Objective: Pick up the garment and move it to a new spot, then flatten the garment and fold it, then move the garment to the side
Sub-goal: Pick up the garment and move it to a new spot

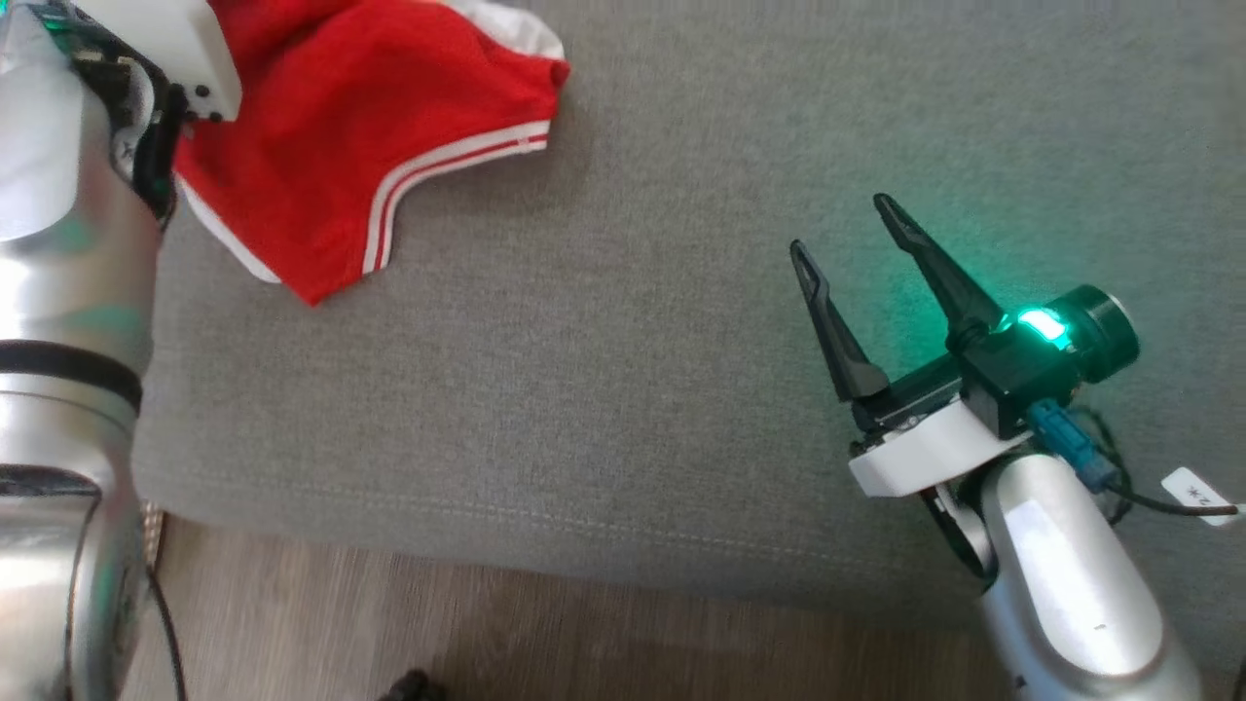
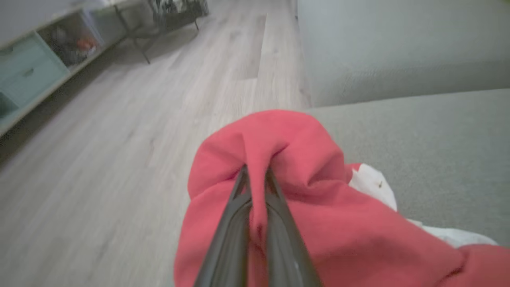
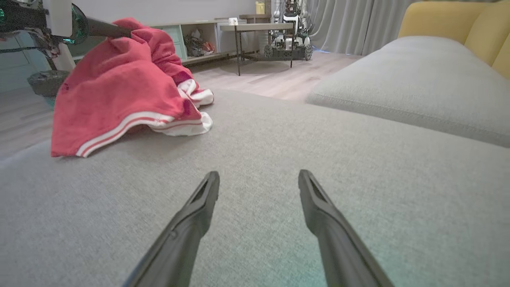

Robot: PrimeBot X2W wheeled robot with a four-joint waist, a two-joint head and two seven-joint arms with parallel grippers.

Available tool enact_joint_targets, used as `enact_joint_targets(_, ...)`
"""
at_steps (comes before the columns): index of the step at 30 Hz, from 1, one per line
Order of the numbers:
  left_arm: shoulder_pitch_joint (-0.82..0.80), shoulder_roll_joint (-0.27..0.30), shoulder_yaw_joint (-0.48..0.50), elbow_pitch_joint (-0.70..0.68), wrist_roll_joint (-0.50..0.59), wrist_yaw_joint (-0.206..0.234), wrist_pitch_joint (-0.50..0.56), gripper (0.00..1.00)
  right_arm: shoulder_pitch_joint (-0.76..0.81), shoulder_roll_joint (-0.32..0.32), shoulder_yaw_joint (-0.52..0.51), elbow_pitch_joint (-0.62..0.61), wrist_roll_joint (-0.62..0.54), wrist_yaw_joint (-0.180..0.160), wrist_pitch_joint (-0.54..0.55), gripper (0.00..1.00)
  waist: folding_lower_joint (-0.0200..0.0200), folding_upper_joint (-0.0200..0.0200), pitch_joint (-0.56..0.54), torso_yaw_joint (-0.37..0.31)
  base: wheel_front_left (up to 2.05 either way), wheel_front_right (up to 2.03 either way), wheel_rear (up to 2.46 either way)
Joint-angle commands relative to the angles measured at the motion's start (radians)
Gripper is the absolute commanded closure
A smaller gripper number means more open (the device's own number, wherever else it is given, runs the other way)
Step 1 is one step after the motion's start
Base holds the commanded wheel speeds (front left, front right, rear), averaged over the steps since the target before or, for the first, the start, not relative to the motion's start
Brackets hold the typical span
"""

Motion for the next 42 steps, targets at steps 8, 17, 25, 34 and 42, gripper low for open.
enact_joint_targets(8,-0.042,0.081,-0.077,-0.198,0.027,-0.002,-0.086,1.00,0.058,0.038,0.043,-0.013,0.064,0.000,-0.006,0.00,-0.0001,0.0000,-0.197,-0.084,0.00,0.00,0.00)
enact_joint_targets(17,-0.044,0.058,-0.227,-0.426,-0.090,-0.002,-0.048,1.00,0.076,0.038,0.047,-0.034,0.151,0.000,-0.006,0.00,-0.0001,0.0000,-0.275,-0.207,0.00,0.00,0.00)
enact_joint_targets(25,-0.069,0.110,-0.337,-0.689,-0.203,-0.002,0.078,1.00,0.061,0.039,0.045,-0.061,0.206,0.000,-0.006,0.00,-0.0001,0.0000,-0.251,-0.398,0.00,0.00,0.00)
enact_joint_targets(34,-0.020,0.115,-0.410,-0.853,-0.211,0.000,0.201,1.00,0.039,0.039,0.030,-0.100,0.280,0.000,-0.006,0.00,-0.0001,0.0000,-0.150,-0.592,0.00,0.00,0.00)
enact_joint_targets(42,0.146,0.086,-0.510,-0.730,-0.172,0.039,0.180,1.00,0.020,0.039,0.027,-0.111,0.308,0.000,-0.006,0.00,-0.0001,0.0000,-0.058,-0.632,0.00,0.00,0.00)
